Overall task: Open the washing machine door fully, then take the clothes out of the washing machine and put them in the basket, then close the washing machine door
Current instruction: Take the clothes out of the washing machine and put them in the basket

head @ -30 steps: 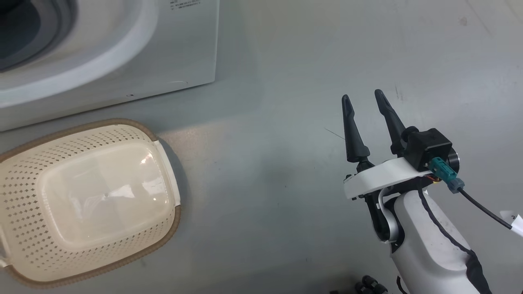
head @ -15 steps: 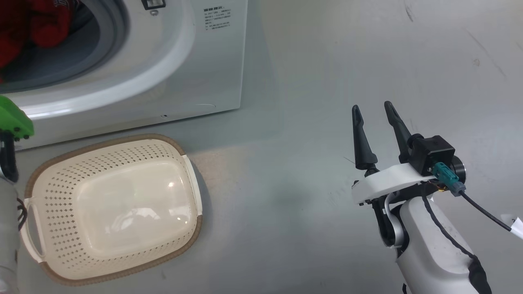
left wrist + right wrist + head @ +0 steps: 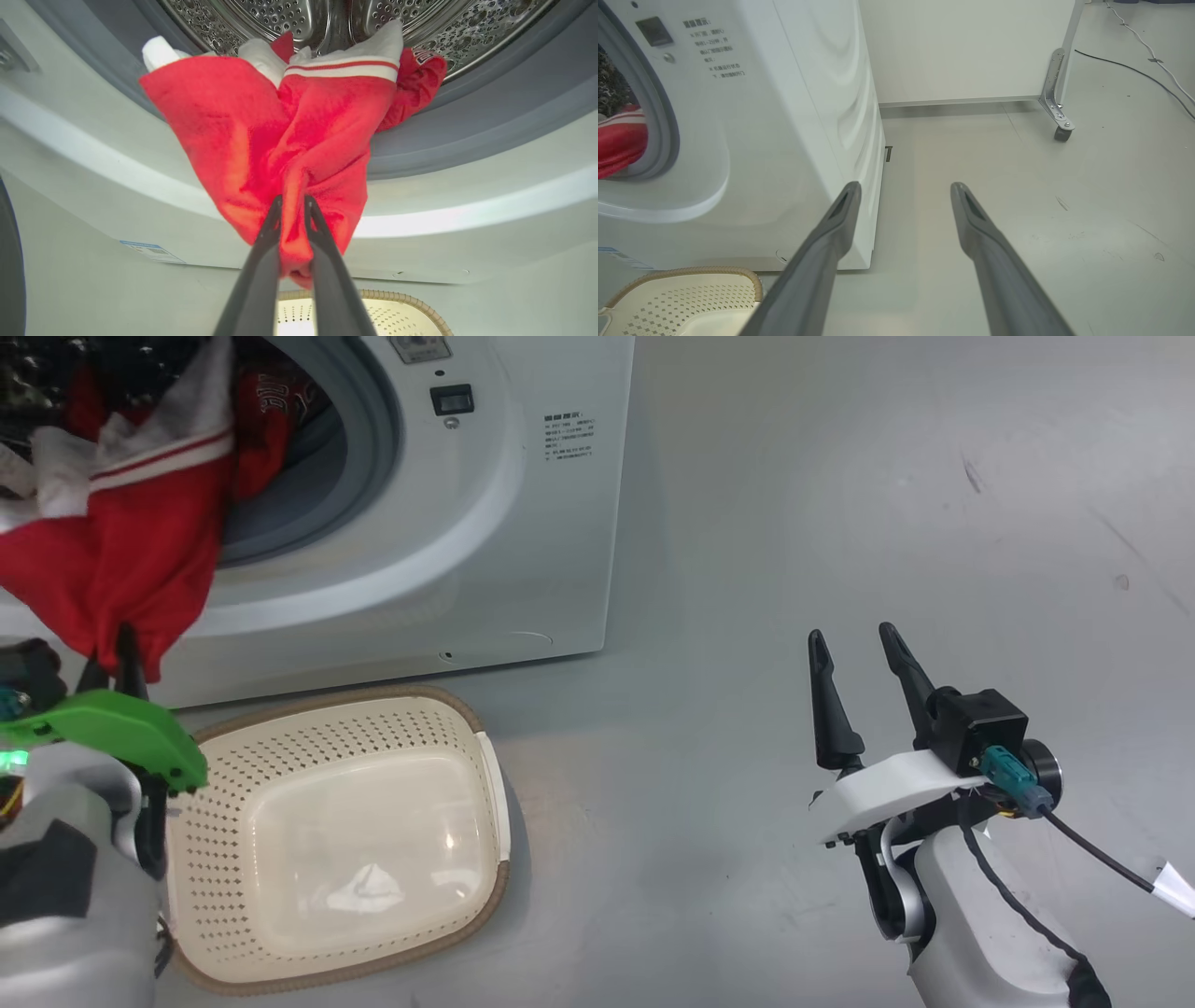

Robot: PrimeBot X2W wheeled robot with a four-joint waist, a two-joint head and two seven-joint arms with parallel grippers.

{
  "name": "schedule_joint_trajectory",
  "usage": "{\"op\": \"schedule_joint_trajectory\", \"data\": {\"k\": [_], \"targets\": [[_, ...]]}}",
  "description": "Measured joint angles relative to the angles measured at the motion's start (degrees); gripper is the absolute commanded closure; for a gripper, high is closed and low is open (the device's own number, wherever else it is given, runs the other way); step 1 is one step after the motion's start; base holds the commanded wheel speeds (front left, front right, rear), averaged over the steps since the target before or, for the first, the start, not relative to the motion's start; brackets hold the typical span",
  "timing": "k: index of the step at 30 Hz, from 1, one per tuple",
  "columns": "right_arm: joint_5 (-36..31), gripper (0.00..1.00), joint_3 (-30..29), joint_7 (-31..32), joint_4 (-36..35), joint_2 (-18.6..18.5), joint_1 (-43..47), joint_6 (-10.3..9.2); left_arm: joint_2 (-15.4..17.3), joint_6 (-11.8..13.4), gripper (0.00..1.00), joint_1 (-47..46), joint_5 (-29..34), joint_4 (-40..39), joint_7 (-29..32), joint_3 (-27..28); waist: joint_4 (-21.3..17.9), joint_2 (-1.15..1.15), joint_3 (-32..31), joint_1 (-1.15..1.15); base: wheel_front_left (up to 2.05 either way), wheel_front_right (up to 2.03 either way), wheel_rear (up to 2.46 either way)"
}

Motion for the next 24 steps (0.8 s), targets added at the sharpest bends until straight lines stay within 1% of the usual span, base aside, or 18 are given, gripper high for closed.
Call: {"op": "schedule_joint_trajectory", "data": {"k": [3, 8, 11, 16, 22, 24], "targets": [[0.04, 0.00, 0.24, 0.00, 0.15, 0.00, 0.47, 0.00, -0.99, -0.25, 1.00, 2.38, 0.02, 0.73, -0.09, -0.52, 0.69, 0.00, -1.33, 0.00, 0.00, 0.00, 0.00], [0.38, 0.00, 1.00, 0.00, 0.33, 0.01, 1.02, 0.00, -1.41, -0.53, 1.00, 6.48, 0.19, 1.81, -0.43, -1.35, 1.37, 0.00, -3.12, 0.00, 0.00, 0.00, 0.00], [0.42, 0.00, 0.97, 0.00, 0.34, 0.00, 1.20, 0.00, -2.38, -0.92, 1.00, 8.49, 0.59, 2.15, -0.44, -2.20, 1.47, 0.00, -3.68, 0.00, 0.00, 0.00, 0.00], [0.46, 0.00, 0.94, 0.00, 0.35, 0.00, 1.98, 0.00, -4.03, -1.49, 1.00, 11.41, 1.74, 2.48, -0.49, -4.08, 1.34, 0.00, -3.94, 0.00, 0.00, 0.00, 0.00], [0.47, 0.00, 1.09, 0.00, 0.16, 0.00, 2.03, 0.00, -4.70, -1.59, 1.00, 12.84, 2.12, 2.09, -0.49, -5.04, 1.00, 0.00, -3.19, 0.00, 0.00, 0.00, 0.00], [0.47, 0.00, 1.21, 0.00, 0.04, 0.00, 2.02, 0.00, -4.88, -2.02, 1.00, 12.86, 2.12, 1.75, -0.49, -5.12, 0.84, 0.00, -2.83, 0.00, 0.00, 0.00, 0.00]]}}
